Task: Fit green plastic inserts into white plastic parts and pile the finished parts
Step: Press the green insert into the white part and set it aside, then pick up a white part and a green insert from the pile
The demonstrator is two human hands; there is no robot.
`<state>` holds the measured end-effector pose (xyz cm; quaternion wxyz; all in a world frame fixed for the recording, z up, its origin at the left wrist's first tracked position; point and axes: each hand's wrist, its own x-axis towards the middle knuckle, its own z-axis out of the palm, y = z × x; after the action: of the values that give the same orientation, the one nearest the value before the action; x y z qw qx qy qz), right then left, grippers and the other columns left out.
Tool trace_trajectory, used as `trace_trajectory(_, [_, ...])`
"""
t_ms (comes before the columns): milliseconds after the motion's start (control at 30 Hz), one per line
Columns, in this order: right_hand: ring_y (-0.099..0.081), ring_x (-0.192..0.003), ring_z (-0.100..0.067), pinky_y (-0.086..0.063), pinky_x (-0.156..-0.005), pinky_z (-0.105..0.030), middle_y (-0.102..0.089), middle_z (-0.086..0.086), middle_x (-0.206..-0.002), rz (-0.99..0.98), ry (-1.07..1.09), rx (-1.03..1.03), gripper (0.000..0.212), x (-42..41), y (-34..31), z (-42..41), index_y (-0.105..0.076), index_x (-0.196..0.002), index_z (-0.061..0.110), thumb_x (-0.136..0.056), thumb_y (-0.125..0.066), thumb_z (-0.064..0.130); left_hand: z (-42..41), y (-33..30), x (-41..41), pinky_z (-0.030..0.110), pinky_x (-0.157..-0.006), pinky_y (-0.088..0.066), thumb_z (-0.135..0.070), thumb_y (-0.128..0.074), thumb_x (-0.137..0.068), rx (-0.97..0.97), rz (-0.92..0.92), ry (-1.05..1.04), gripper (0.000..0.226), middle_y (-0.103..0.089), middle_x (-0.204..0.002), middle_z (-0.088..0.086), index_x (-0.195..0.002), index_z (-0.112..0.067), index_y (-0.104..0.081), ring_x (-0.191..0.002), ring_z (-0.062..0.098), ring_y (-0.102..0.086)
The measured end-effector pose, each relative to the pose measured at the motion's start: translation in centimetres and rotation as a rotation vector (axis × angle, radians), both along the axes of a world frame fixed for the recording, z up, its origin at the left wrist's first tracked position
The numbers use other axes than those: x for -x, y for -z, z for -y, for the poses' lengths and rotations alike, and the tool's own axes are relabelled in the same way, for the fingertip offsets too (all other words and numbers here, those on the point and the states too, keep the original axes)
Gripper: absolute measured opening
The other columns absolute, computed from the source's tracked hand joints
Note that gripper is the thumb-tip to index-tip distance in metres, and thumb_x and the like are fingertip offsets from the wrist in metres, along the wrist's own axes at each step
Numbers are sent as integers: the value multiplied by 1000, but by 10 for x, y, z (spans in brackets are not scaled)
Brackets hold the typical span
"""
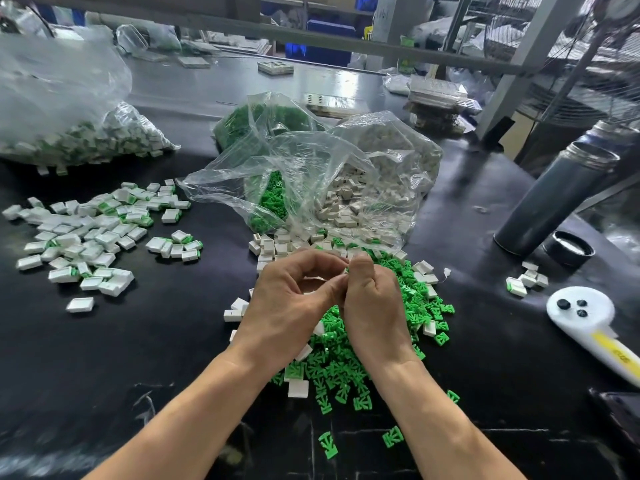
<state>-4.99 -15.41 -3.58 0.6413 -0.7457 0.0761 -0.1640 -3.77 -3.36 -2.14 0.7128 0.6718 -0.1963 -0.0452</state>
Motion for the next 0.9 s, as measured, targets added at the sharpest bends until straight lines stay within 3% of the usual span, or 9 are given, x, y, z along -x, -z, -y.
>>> trace_trajectory(167, [-75, -85, -6, -54, -72, -15, -79, 10, -84, 28, -2, 8, 53, 2, -2, 0, -81, -85, 25, -99, -32, 38, 0, 2, 0, 25, -78, -60, -5, -74, -89, 23, 17, 13, 6, -77, -102, -2, -95, -5, -77, -92, 18, -76])
trace_trajectory(300, [-74, -83, -6, -55, -72, -18, -78, 10, -81, 33, 4, 21, 54, 2, -1, 0, -81, -86, 24, -100, -32, 40, 0, 2, 0, 26, -79, -61, -6, -74, -90, 13, 23, 6, 7, -77, -101, -2, -96, -7, -77, -92, 17, -76])
trace_trajectory(467, [-75, -87, -14, -60, -83, -43, -79, 2, -86, 2, 15, -5, 55, 4, 0, 0, -79, -92, 32, -102, -31, 59, -1, 0, -2, 42, -86, -62, -8, -75, -90, -8, -1, -15, 7, -78, -103, 1, -97, -8, -77, -94, 22, -76])
trace_trajectory(567, [-62, -60, -2, -50, -61, -25, -69, 12, -66, 3, 65, 75, 60, 7, -3, 1, -73, -75, 35, -101, -30, 69, -5, 0, -4, 39, -87, -62, -12, -78, -88, -36, -11, -74, 7, -78, -97, -1, -96, -13, -77, -91, 20, -76])
trace_trajectory(667, [-54, -55, -2, -38, -53, -15, -64, 14, -66, 64, 126, 155, 47, 9, -4, 9, -67, -78, 30, -102, -43, 62, -9, 0, -8, 28, -79, -61, -19, -81, -86, -86, 3, -155, 10, -78, -90, -3, -96, -20, -77, -86, 14, -73])
trace_trajectory(800, [-57, -64, 1, -43, -59, -12, -67, 22, -81, 125, 126, 211, 11, 10, -6, 14, -65, -90, 30, -98, -69, 37, -20, 2, -16, 16, -71, -56, -20, -80, -86, -157, 2, -203, 12, -77, -87, -10, -97, -22, -77, -80, 3, -71])
trace_trajectory(900, [-55, -60, -2, -42, -57, -16, -65, 18, -72, 113, 153, 183, 15, 12, -6, 19, -66, -87, 29, -98, -69, 38, -39, 7, -28, 15, -68, -57, -22, -78, -89, -348, 21, -263, 14, -74, -86, -13, -100, -29, -73, -82, 0, -70])
